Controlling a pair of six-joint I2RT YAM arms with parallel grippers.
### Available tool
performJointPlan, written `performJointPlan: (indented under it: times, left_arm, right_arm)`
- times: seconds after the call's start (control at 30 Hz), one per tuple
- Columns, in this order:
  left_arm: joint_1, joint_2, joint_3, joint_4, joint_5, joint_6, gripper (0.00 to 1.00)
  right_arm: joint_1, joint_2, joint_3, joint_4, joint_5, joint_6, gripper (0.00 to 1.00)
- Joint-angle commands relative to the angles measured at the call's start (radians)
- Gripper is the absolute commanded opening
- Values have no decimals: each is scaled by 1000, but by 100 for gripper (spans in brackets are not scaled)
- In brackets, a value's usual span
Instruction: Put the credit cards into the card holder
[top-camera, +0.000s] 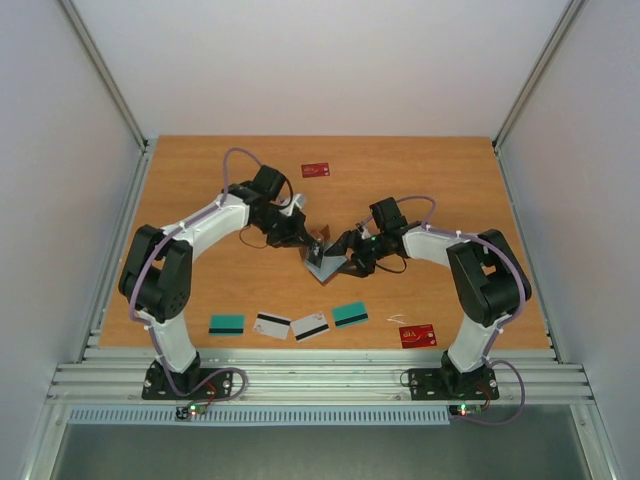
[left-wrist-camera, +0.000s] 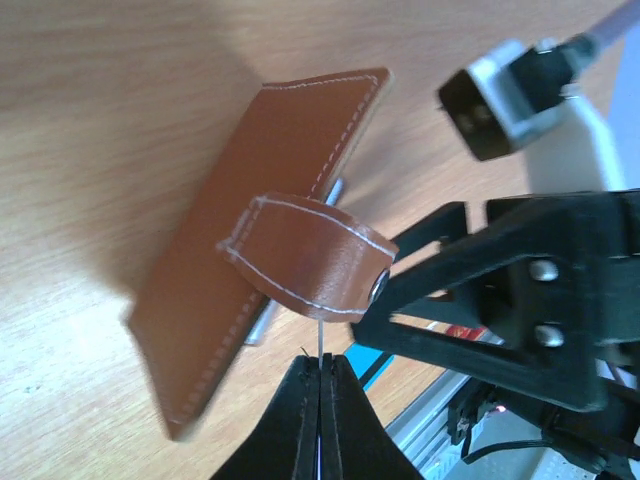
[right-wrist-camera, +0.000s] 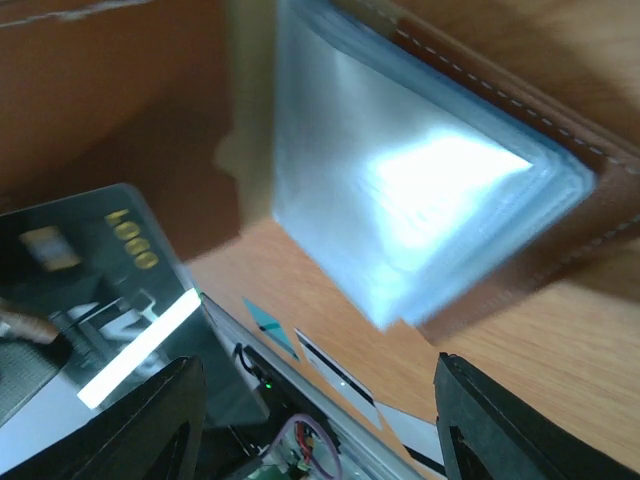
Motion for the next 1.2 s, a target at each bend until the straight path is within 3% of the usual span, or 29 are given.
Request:
performJointPlan:
  times: [0.0,0.53,0.9,1.17]
  left_arm:
    - [4,-21,73,-64,5,11,0]
    - [20,72,171,-131,-12,72,0]
    - [73,145,183,-83,90,41,0]
    - [102,188,202,-81,130,36,0]
  right_arm:
    - [15,36,-12,127,-18,83,64]
    - [32,115,23,190,-12,102,62]
    - [44,176,22,390,5,203,55]
    - [45,184,75,247,77,130,43]
